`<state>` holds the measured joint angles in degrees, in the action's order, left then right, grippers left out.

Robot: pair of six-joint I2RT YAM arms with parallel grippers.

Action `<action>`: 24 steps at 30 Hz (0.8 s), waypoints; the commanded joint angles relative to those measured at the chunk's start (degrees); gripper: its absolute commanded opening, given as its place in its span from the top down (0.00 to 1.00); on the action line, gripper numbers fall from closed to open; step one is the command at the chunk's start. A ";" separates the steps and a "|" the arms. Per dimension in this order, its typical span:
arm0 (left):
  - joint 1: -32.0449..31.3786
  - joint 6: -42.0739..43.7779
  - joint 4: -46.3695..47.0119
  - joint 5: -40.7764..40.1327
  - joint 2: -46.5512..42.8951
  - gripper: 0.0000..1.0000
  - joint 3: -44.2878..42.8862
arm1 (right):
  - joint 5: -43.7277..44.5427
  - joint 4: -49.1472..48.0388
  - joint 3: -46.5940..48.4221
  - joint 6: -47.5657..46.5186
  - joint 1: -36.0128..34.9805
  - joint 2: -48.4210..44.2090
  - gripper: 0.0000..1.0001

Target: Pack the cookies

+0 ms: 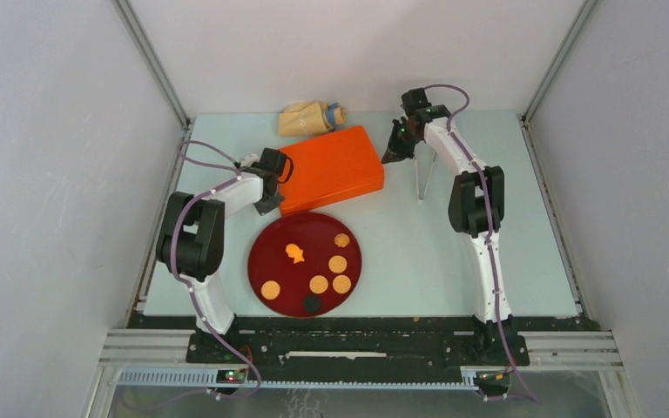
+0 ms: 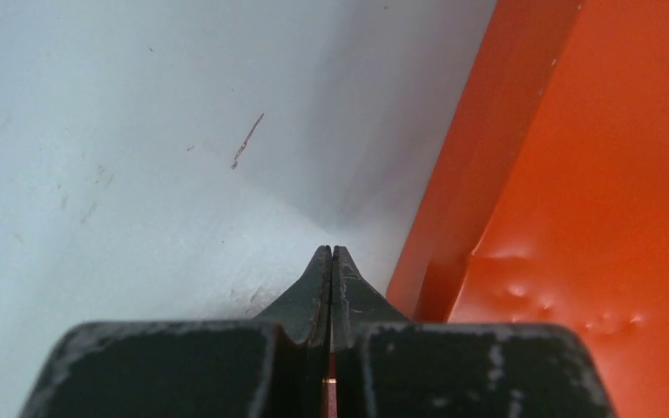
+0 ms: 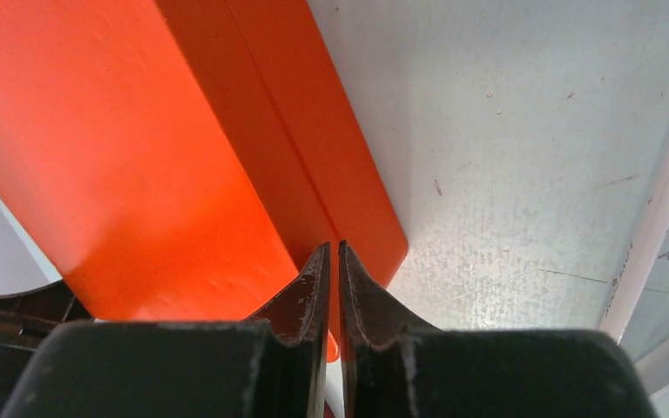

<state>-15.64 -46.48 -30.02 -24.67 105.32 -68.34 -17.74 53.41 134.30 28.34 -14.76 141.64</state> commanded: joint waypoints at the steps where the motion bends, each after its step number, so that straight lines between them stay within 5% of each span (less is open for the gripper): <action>1: -0.71 0.42 -0.47 0.26 -0.87 1.00 -1.74 | 11.97 -5.43 -6.23 -1.48 -2.13 -8.99 0.90; 11: -0.71 1.52 0.56 1.82 -0.85 1.00 -1.54 | 33.40 -9.37 -7.46 -10.44 -11.49 -17.74 0.91; 24: -0.95 2.53 1.96 2.84 -2.30 1.00 -0.97 | 24.69 0.77 -1.58 -8.41 -10.69 -6.81 0.91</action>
<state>-16.12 -44.95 -29.85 -22.09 105.32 -68.34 9.37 49.82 132.86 19.38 -26.81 131.85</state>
